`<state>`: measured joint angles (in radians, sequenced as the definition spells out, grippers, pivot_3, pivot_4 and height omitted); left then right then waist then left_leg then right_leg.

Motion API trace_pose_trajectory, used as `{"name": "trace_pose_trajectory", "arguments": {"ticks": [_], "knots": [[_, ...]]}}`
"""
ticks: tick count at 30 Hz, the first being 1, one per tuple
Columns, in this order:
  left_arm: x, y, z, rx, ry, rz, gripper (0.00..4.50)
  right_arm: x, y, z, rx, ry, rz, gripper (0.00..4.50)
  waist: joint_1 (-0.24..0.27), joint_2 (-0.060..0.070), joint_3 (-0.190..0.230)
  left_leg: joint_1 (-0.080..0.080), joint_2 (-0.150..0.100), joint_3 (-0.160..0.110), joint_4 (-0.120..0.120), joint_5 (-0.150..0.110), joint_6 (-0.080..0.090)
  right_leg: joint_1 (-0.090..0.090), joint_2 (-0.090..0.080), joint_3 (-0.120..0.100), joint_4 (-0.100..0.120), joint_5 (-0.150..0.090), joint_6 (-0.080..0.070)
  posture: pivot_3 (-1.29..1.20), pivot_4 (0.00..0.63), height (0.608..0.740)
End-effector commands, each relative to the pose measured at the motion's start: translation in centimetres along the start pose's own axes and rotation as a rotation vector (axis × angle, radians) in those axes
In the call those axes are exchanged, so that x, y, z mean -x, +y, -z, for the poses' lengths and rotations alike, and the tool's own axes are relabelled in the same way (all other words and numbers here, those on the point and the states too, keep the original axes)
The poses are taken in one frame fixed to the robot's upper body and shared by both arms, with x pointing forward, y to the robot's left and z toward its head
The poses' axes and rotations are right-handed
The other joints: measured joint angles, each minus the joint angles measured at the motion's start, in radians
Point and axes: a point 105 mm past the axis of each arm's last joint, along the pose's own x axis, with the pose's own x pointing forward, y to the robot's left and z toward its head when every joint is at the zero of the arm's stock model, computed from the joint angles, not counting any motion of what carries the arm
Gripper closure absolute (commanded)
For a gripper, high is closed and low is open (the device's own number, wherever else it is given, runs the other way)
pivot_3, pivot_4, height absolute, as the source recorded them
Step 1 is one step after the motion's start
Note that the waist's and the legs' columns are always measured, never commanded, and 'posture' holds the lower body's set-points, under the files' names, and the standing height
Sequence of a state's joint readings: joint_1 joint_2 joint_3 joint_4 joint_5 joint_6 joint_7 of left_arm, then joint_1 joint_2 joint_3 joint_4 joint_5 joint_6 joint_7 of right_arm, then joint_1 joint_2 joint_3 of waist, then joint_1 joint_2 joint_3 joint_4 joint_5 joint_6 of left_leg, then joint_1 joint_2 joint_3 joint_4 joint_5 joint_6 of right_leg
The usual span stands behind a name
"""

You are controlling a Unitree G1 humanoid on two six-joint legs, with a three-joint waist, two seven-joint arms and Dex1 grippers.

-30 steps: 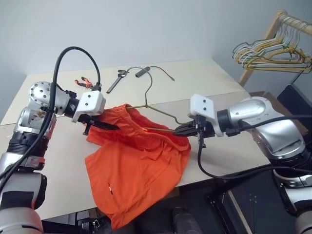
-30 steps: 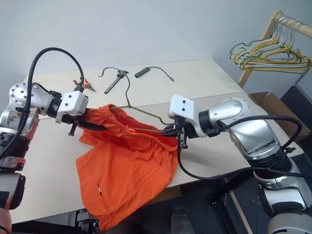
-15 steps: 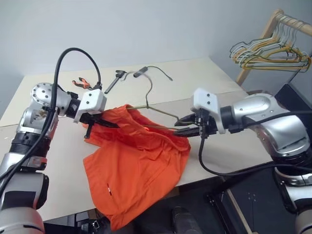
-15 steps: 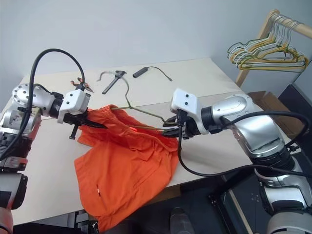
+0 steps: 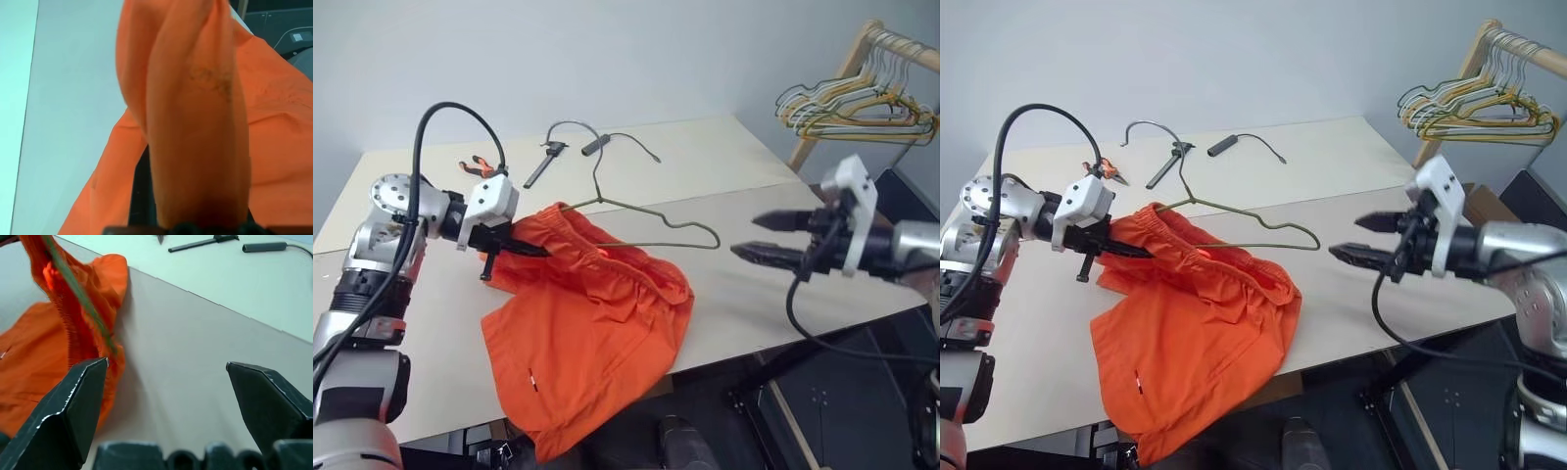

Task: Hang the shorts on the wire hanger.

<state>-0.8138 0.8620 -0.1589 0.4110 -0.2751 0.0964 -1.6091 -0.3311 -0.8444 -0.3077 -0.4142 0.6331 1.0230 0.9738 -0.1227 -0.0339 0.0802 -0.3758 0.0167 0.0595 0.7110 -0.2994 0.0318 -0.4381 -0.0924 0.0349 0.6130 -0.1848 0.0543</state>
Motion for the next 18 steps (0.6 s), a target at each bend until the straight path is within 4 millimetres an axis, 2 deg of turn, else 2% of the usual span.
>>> {"name": "trace_pose_trajectory", "arguments": {"ticks": [1, 4, 8, 12, 15, 18], "knots": [[0.9, 0.3, -0.6, -0.019, -0.012, -0.034, 4.5, -2.0, 2.1, 2.0, 0.04, 0.004, -0.01, 0.01, -0.004, 0.0, 0.0, 0.0, 0.0, 0.0, 0.0, 0.0, 0.0, -0.001, 0.0, 0.001, 0.0, 0.0, 0.0, -0.17, 0.06, 0.74], [0.8, 0.2, -0.7, -0.017, -0.013, -0.032, 4.5, -3.8, 3.5, 3.7, 0.045, 0.01, -0.019, 0.01, -0.011, 0.0, 0.0, 0.002, -0.001, 0.0, 0.0, 0.0, 0.0, 0.0, 0.0, 0.005, 0.002, 0.001, 0.001, -0.17, 0.061, 0.74], [0.9, 0.3, -0.8, -0.016, -0.011, -0.032, 4.5, -6.7, 3.7, 5.3, 0.048, 0.023, 0.011, 0.01, -0.018, 0.0, 0.0, 0.004, -0.001, 0.0, 0.001, 0.0, 0.0, 0.002, 0.0, 0.006, 0.0, 0.003, 0.003, -0.16, 0.065, 0.74], [1.1, 0.2, -0.8, -0.014, -0.007, -0.031, 4.5, -8.9, 3.5, 5.2, 0.026, -0.022, 0.037, 0.01, -0.026, 0.0, 0.0, 0.003, -0.001, 0.0, 0.0, 0.0, 0.0, 0.001, 0.0, 0.007, -0.001, 0.003, 0.003, -0.16, 0.066, 0.74], [1.1, 0.1, -0.8, -0.013, -0.004, -0.03, 4.5, -9.9, 3.6, 4.1, -0.034, -0.097, 0.027, 0.59, -0.028, 0.0, 0.0, 0.003, -0.001, 0.0, 0.0, 0.0, 0.0, 0.001, 0.0, 0.007, -0.001, 0.003, 0.003, -0.15, 0.068, 0.74], [1.1, 0.0, -0.7, -0.012, -0.002, -0.032, 4.5, -9.7, 3.8, 3.6, -0.067, -0.137, 0.001, 1.63, -0.026, 0.0, 0.0, 0.003, -0.001, -0.001, 0.0, 0.0, 0.0, 0.001, 0.0, 0.006, -0.001, 0.003, 0.003, -0.15, 0.07, 0.74]]}}
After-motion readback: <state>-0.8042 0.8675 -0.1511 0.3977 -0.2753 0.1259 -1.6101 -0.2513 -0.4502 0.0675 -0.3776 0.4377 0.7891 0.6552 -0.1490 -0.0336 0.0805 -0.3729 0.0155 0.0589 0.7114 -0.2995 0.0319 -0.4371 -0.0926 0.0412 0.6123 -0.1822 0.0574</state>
